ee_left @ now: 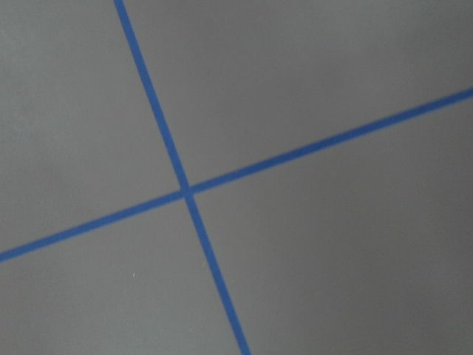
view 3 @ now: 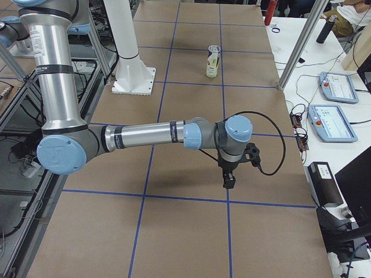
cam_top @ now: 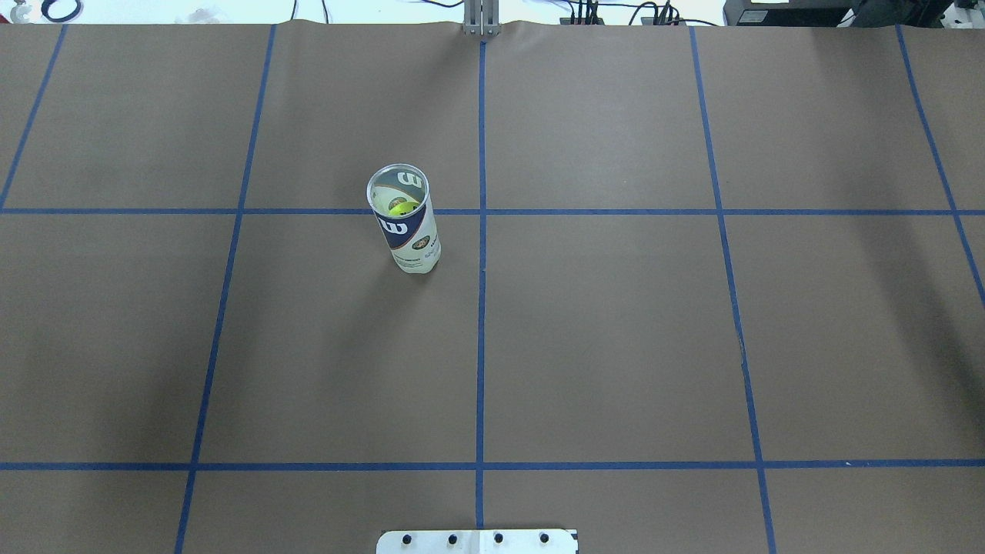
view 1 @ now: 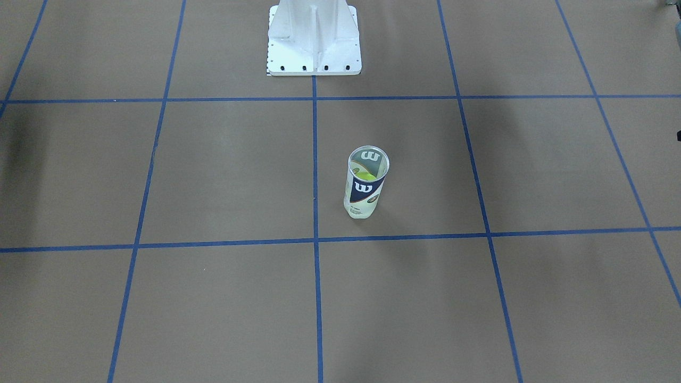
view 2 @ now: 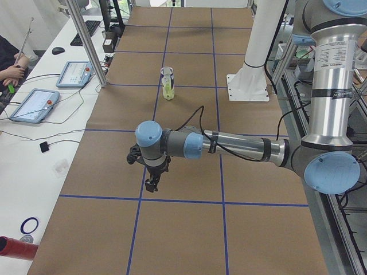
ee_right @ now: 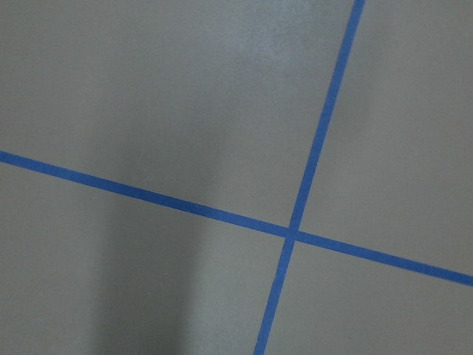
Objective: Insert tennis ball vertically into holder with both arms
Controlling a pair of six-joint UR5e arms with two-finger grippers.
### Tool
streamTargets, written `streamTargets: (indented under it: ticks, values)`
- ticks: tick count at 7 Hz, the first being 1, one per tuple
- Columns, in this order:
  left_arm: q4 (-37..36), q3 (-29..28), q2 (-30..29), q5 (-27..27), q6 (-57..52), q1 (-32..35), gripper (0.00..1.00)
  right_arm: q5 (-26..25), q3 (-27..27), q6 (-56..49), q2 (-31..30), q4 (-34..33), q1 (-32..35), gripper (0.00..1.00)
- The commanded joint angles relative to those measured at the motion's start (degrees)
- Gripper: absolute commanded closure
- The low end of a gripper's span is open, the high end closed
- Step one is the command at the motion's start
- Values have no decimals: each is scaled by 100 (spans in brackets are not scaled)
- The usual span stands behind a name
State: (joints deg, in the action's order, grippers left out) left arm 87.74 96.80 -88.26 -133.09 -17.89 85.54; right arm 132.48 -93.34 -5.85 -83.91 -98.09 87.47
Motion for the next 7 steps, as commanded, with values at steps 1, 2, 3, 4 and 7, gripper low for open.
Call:
streamTargets:
  ticks: [1, 2, 3, 4, 7]
  values:
    - [50, -195, 21, 73, -154, 173, 1, 215, -158, -248, -143, -325, 120, 0]
    - [24, -170, -85, 47, 386, 243, 1, 600, -175, -276, -204, -334, 147, 0]
    - [24, -74, -147, 29, 1018, 235, 1, 595, -141, -276, -231, -317, 147, 0]
    - [-11, -73, -243, 20, 1155, 235, 1, 586, -71, -294, -370, -255, 147, 0]
    - [-20, -134, -235, 11, 1165, 235, 1, 578, -87, -285, -477, -123, 138, 0]
